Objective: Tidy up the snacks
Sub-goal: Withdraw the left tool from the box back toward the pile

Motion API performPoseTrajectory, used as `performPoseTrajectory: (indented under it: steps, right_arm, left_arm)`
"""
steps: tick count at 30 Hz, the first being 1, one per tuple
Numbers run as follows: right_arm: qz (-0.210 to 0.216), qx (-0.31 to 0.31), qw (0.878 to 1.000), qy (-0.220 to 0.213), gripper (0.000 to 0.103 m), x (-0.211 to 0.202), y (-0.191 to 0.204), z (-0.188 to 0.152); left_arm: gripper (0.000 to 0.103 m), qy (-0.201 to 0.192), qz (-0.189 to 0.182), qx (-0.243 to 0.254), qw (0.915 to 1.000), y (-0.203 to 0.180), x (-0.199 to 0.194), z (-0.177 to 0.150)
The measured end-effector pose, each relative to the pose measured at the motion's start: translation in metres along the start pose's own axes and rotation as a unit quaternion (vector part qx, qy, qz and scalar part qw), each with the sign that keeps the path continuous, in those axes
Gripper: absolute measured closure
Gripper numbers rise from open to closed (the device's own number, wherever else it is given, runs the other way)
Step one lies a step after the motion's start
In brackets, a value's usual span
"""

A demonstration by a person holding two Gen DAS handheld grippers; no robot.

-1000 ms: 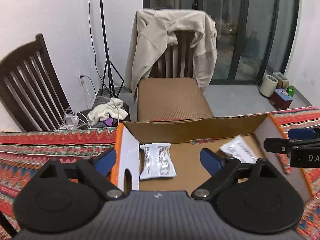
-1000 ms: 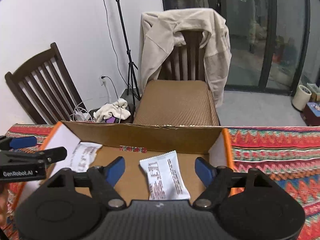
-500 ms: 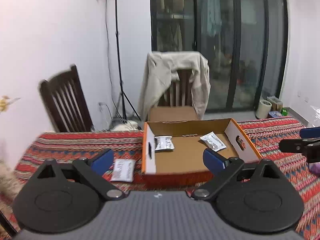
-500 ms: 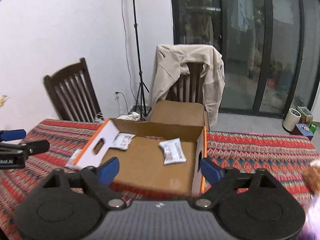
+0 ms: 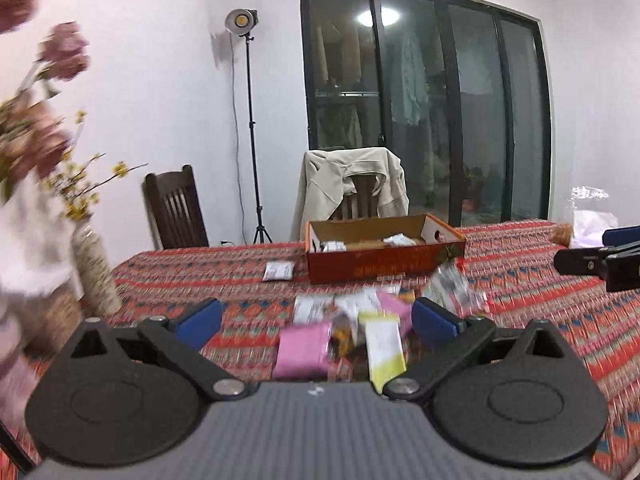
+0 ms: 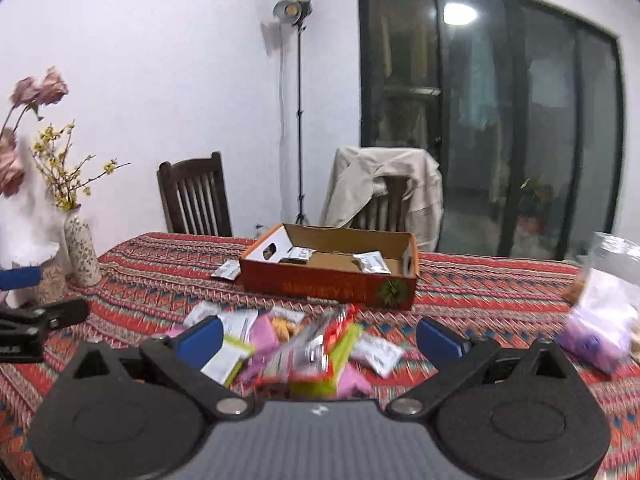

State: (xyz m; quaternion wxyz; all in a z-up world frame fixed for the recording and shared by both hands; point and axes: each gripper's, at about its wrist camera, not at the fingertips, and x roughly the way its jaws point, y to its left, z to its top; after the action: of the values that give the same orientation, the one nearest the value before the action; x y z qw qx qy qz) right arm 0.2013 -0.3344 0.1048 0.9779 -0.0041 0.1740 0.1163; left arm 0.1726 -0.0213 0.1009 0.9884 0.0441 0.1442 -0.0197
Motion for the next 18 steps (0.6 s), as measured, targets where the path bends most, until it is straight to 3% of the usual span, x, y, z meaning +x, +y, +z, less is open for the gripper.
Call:
performPoseTrajectory:
  steps: [7,13,18]
  right_arm:
    - [-0.012,0.0,0.999,-0.04,0.0,-0.065,0.028,-0.08]
    - [-0.036,-0.02,0.997,-0.065,0.0,-0.101,0.049,-0.131]
    - [-0.023,-0.011,0.997,-0.071,0.0,-0.118,0.061,-0.16]
  left_arm:
    - [0.0,-0.03,0.037,0.016,0.9988,0.005,-0.068,-0.058]
    - [0.0,-0.025,0.052,-0.01,0.9983,0.016,-0.094,-0.093]
    - [0.0,-0.017,0.062,-0.003,0.9979,0.015,-0.102,-0.113]
